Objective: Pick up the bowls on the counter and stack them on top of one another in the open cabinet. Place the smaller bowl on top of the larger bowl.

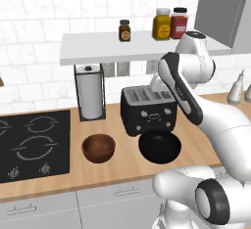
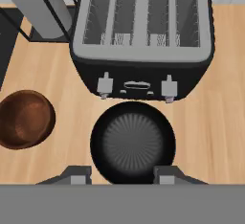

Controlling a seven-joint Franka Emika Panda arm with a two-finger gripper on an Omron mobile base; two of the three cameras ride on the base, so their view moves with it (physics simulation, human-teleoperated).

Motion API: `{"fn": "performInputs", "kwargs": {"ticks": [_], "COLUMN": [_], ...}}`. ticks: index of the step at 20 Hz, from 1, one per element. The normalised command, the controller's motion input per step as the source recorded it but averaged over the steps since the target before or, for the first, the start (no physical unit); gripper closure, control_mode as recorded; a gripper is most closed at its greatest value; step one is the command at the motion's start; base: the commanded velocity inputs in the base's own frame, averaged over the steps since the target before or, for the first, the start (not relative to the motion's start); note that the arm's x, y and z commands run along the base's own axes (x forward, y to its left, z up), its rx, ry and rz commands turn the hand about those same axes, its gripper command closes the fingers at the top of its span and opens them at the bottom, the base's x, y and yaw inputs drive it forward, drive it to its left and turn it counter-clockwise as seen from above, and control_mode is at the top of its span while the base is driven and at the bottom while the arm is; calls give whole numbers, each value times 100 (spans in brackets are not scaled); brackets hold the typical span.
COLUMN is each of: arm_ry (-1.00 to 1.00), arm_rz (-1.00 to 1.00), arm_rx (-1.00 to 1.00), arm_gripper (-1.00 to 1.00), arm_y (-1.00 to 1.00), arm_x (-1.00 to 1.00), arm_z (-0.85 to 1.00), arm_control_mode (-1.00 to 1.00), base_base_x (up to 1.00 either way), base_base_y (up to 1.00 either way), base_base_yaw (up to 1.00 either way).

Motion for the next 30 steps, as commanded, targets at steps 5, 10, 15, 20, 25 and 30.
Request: {"fn": "performInputs", "kwargs": {"ticks": [5, 10, 15, 20, 25, 30], "arm_ry": [0, -6, 6, 19, 24, 6], "arm_rz": [6, 22, 17, 13, 2, -10], "arm_rx": [-1, -12, -2, 0, -2, -11], "arm_gripper": [-100, -100, -100, -100, -100, -100], "arm_y": [42, 100, 100, 83, 29, -18], "arm_x": [-12, -9, 12, 29, 37, 0], "arm_z": [-1, -15, -38, -71, -98, -85], "arm_control_mode": [-100, -100, -100, -100, -100, -100], "base_base_x": [0, 0, 0, 0, 0, 0], "base_base_y": [0, 0, 0, 0, 0, 0], "base_base_yaw": [0, 0, 0, 0, 0, 0]}}
